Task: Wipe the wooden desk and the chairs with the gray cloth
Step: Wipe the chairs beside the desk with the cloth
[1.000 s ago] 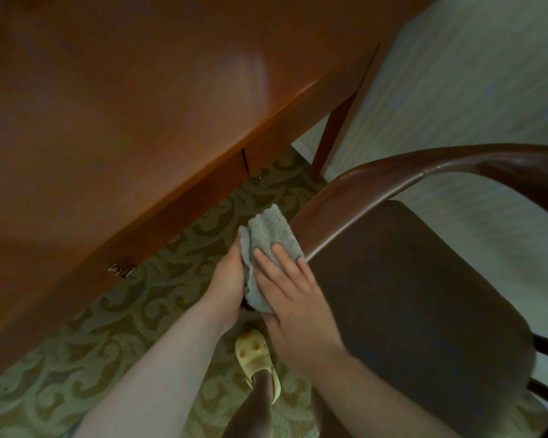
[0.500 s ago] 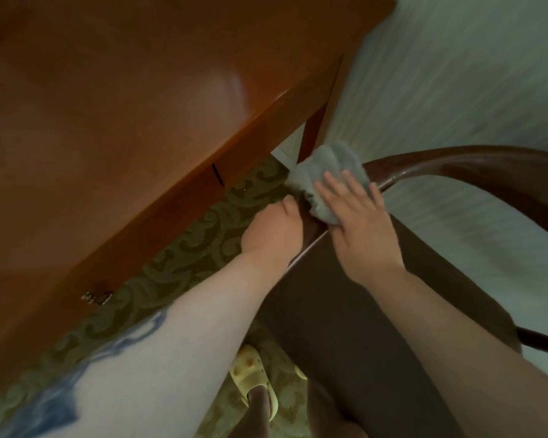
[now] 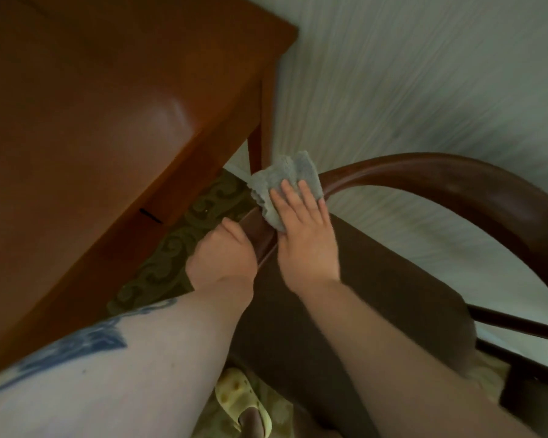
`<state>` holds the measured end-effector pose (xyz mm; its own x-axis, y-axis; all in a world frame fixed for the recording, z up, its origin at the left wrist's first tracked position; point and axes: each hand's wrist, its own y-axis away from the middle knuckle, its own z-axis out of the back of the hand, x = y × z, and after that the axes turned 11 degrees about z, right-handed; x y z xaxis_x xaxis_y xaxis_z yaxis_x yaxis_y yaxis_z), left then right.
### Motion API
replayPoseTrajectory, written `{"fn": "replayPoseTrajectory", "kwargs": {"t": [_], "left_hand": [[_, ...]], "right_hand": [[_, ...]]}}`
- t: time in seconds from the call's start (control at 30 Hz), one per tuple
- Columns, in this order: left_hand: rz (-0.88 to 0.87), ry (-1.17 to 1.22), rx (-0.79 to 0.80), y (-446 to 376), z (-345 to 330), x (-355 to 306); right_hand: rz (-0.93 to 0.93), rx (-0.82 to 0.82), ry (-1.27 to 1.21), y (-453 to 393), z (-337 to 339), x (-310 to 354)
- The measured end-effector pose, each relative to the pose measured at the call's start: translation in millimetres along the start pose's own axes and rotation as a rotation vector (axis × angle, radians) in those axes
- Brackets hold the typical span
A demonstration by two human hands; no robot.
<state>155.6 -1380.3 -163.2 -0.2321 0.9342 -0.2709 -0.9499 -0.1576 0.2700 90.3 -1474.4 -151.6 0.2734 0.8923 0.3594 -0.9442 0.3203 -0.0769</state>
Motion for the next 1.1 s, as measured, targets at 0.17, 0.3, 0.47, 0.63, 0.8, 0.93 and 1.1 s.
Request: {"fn": "replayPoseTrajectory", "kwargs": {"t": [0.17, 0.3, 0.47, 0.63, 0.8, 0.93, 1.1], "left_hand": [[-0.079, 0.031, 0.091, 7, 11, 0], [0.01, 0.004, 0.038, 5, 7, -2], [0.018, 0.032, 0.091, 0, 6, -1], [0.008, 0.028, 0.086, 1, 7, -1], [-0.04, 0.037, 0.067, 3, 7, 0], [-0.058, 0.058, 0.058, 3, 6, 0], [-0.072, 0.08, 0.004, 6, 5, 0]], "right_hand": [[0.123, 0.085, -0.11, 10, -14, 24], [0.296, 0.117, 0.05, -3, 8, -48], [-0.053, -0.097, -0.131, 2, -17, 16], [0.378, 0.143, 0.012, -7, -2, -26], [-0.2, -0.234, -0.054, -19, 3, -17], [0.079, -0.012, -0.059, -17, -8, 18], [0.036, -0.063, 0.09, -10, 9, -38]]}}
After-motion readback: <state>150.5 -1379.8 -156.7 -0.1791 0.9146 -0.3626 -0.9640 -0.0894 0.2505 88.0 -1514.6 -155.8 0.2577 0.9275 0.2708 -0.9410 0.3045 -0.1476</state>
